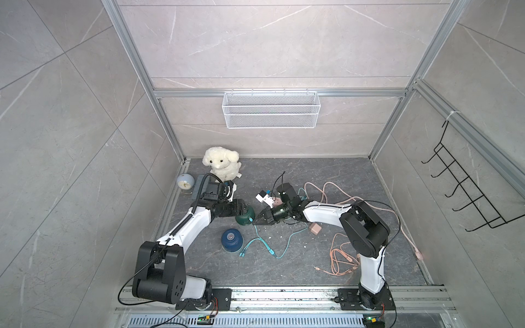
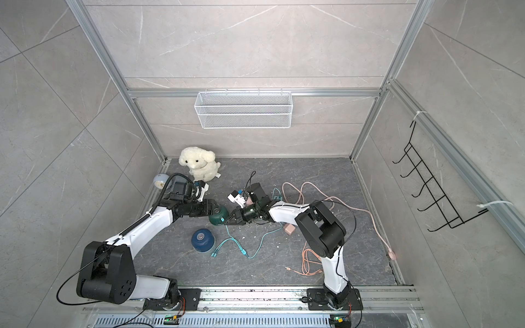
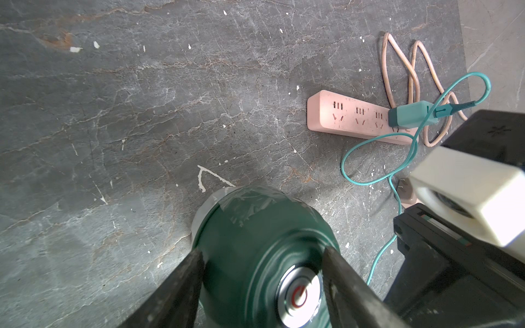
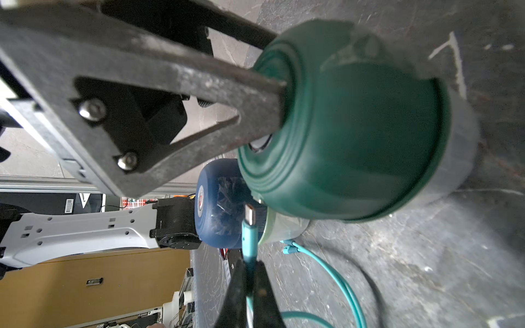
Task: Charge the cordless meat grinders
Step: Insert the charging cable into the cordless meat grinder.
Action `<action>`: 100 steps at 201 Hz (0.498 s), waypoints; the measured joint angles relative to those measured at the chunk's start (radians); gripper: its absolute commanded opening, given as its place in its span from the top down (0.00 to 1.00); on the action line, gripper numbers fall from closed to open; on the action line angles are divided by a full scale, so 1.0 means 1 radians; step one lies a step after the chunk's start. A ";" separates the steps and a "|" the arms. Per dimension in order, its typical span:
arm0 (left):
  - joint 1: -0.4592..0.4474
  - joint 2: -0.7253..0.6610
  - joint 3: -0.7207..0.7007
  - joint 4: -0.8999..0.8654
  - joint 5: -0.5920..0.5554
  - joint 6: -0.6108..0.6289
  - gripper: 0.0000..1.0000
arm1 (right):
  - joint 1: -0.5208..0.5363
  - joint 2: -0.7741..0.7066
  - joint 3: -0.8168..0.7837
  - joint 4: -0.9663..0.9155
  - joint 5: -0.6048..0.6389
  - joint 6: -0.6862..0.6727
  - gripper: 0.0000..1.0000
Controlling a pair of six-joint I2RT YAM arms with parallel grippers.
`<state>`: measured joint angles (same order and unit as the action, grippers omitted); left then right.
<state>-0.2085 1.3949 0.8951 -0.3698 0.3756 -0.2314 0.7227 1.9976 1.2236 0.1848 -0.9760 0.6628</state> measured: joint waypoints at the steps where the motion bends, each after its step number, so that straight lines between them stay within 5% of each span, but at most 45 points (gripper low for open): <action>1: 0.000 0.000 0.000 0.000 0.000 0.000 0.32 | 0.000 0.000 0.000 0.000 0.000 0.000 1.00; 100: 0.000 -0.001 -0.002 0.000 0.000 0.000 0.32 | 0.001 0.023 0.007 0.000 -0.005 0.001 1.00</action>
<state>-0.2085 1.3937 0.8932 -0.3695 0.3756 -0.2314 0.7235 2.0209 1.2308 0.1848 -0.9810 0.6636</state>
